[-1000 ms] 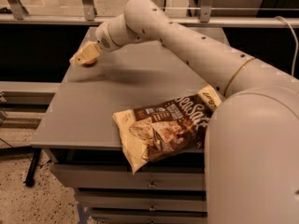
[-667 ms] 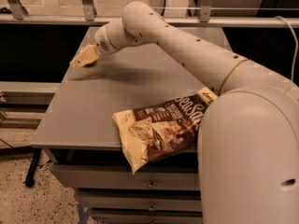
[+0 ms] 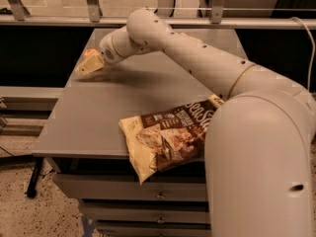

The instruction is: Move orange near brown chip bag

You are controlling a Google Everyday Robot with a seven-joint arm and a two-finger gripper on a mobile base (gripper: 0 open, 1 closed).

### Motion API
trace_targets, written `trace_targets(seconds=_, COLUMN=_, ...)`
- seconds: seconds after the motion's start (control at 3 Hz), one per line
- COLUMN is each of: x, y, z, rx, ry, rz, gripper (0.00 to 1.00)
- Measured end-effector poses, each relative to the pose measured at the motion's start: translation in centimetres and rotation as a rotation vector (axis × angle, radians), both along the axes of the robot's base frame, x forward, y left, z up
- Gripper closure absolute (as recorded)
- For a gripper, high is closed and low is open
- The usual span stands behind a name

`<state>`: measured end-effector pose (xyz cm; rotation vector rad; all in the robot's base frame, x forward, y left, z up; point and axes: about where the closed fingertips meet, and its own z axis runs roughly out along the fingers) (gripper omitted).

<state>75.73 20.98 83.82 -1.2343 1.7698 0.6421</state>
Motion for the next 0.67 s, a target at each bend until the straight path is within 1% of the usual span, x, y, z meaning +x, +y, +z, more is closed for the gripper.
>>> trace_targets(seconds=0.33, x=0.02, y=-0.51, z=0.05, rx=0.006, ry=-0.001, rz=-0.016, gripper=0.4)
trace_targets(seconds=0.67, x=-0.02, y=-1.4, z=0.94, rx=0.013, ry=-0.017, rz=-0.034, gripper=0.63)
